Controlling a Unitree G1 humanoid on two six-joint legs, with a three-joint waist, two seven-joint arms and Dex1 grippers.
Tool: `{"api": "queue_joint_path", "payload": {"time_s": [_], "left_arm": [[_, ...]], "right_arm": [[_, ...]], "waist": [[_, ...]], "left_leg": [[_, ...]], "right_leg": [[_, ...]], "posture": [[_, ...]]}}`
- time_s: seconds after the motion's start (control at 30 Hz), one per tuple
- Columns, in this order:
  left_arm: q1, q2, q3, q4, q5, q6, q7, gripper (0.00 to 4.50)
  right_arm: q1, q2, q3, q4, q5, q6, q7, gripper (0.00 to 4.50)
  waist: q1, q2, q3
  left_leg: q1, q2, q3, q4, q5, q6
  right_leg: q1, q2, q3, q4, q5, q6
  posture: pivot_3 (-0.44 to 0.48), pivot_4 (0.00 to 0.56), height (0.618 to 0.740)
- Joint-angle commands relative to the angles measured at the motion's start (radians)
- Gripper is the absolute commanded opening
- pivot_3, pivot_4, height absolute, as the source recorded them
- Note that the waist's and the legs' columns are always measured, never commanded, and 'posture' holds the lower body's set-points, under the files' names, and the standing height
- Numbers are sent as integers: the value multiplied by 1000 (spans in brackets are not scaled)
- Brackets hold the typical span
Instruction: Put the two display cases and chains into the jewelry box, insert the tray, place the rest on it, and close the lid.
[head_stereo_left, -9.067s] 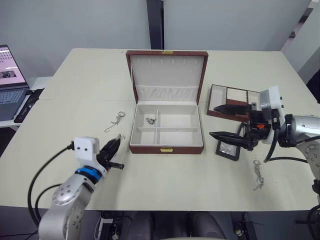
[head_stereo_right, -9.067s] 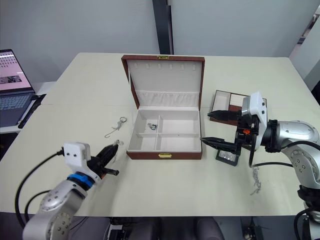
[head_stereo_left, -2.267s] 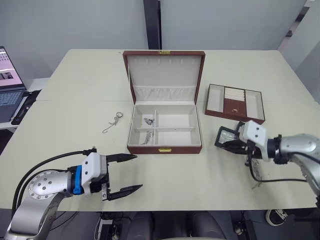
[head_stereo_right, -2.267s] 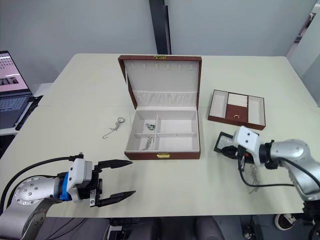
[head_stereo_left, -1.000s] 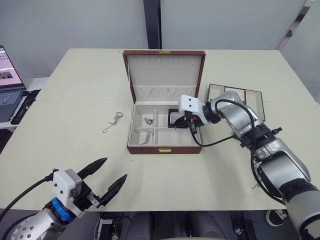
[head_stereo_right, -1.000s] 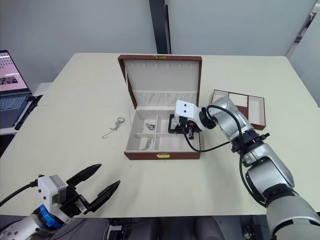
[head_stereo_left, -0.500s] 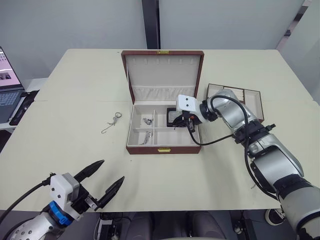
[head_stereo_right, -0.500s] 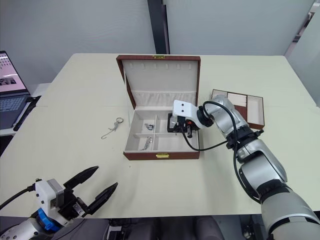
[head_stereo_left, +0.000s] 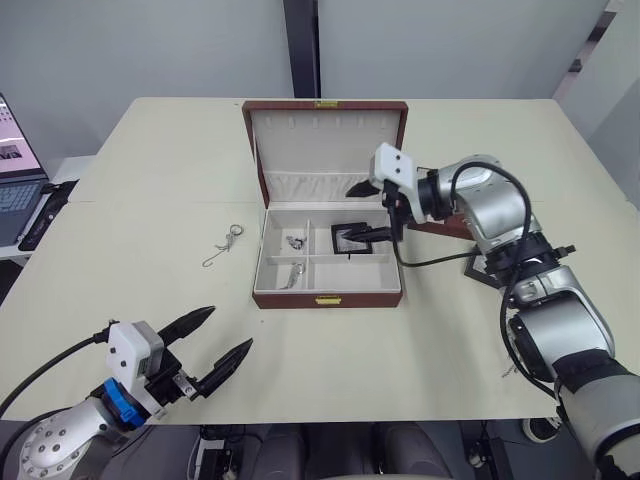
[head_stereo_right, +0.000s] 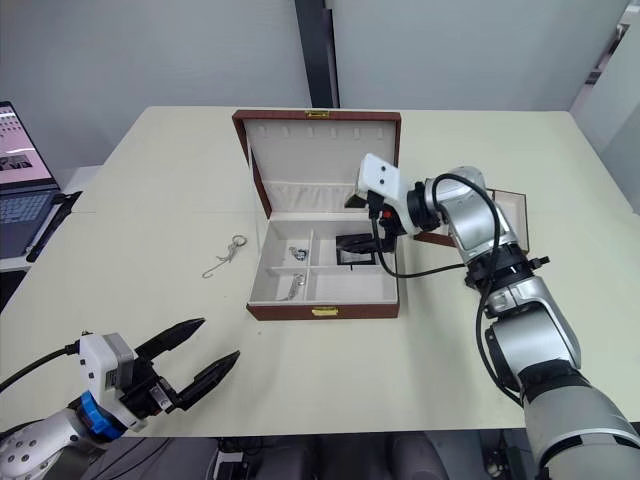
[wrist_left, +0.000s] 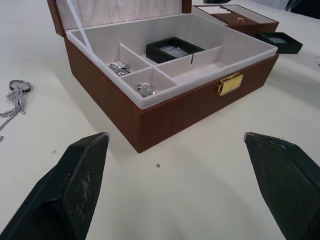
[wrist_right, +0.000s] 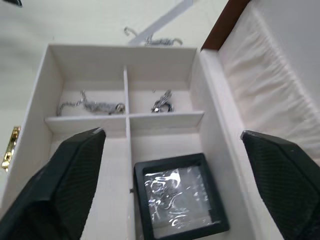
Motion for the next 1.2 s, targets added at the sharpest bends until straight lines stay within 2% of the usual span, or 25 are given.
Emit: {"api": "queue_joint_path", "payload": {"time_s": [0.03,0.2,0.37,0.57,0.67,0.87,1.2], "left_arm": [[-98,89,61,9,-67,95,7,4500],[-195,197,141,81,-141,206,-31,4500],[-236,270,180,176,-125,252,-85,4500],[-281,337,222,302,-75,253,-141,4500],[-323,367,227,385,-42,238,-167,4500],[-376,390,235,499,8,206,-204,4500],[-411,381,232,554,48,189,-227,4500]], "right_arm": [[112,-90,-149,-169,114,42,-1,4455],[331,-235,-282,-325,205,99,0,4455],[560,-364,-431,-444,296,169,-10,4455],[761,-440,-588,-469,342,180,-51,4455],[841,-460,-656,-424,334,146,-70,4455],[927,-474,-706,-330,311,63,-94,4455],[978,-482,-691,-254,273,-40,-121,4455]], "waist": [[15,0,0],[12,0,0],[1,1,1],[0,1,1],[1,1,1],[2,1,1],[2,1,1]], "left_leg": [[0,-1,-1,0,0,0],[-1,-1,0,0,0,0],[0,0,2,-1,0,0],[1,0,3,-1,0,0],[1,0,4,-1,0,0],[1,0,5,-1,0,0],[2,0,5,-1,0,0]], "right_leg": [[0,0,0,0,0,0],[0,0,-1,-1,0,0],[0,1,0,-1,0,0],[0,1,0,-1,0,0],[0,1,1,-1,0,0],[0,1,1,-1,0,0],[0,1,1,0,0,0]], "posture": [[0,150,740],[0,150,740],[0,150,740],[0,150,740],[0,150,740],[0,150,740],[0,150,740]]}}
